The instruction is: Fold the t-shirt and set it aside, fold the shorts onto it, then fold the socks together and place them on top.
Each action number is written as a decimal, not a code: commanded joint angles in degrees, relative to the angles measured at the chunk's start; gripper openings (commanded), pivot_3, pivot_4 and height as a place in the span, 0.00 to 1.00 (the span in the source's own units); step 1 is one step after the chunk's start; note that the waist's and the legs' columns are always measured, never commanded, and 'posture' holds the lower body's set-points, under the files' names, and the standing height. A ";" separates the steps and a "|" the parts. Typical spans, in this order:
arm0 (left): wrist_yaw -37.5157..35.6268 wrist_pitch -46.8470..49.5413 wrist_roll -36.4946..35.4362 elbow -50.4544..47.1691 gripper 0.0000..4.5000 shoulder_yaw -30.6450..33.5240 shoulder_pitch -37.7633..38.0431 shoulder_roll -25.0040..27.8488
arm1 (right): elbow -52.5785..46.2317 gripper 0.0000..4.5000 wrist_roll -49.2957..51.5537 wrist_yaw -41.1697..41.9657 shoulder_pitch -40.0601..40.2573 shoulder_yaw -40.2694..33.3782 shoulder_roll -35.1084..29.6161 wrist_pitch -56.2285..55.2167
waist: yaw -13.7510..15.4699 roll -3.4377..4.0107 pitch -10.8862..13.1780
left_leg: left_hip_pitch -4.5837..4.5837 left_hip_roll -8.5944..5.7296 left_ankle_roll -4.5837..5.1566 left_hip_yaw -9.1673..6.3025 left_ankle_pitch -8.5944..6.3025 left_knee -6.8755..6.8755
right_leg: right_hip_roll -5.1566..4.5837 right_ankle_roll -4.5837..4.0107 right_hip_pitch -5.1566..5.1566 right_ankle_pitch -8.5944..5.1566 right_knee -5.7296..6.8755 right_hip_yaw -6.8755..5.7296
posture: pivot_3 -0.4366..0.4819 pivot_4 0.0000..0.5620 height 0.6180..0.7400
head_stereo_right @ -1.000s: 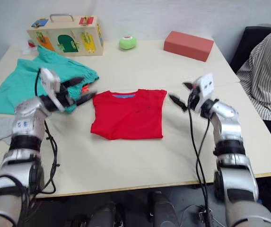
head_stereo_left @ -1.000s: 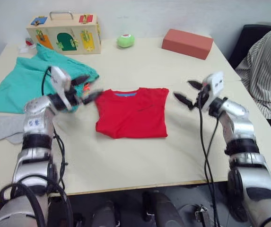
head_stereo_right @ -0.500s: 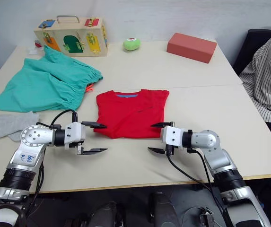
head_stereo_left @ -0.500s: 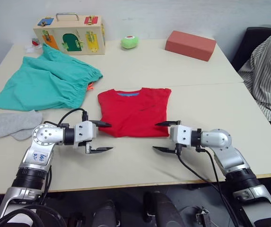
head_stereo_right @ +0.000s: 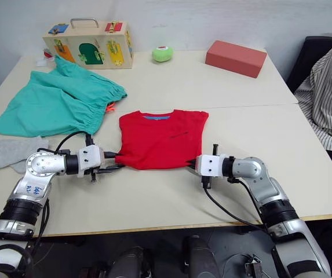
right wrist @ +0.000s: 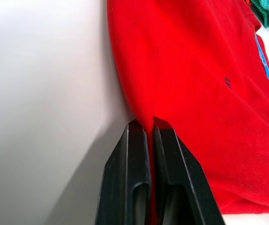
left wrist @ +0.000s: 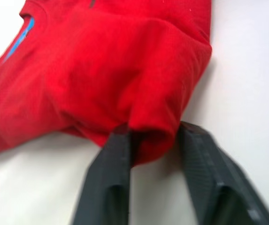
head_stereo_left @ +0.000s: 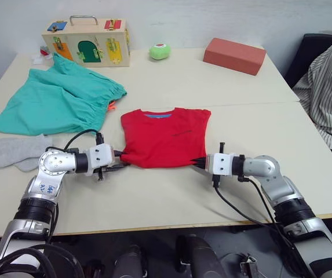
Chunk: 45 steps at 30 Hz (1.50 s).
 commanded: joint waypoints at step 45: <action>-9.20 -8.50 -4.66 -0.57 0.01 -3.95 -1.36 -1.68 | -10.99 0.00 5.03 -1.21 11.79 -3.81 -3.96 3.66 | 0.15 -0.01 -0.01 | -0.01 0.00 0.08 -0.15 -0.11 0.02 | 0.00 0.01 0.14 0.00 -0.15 -0.18 | 0.48 0.27 1.00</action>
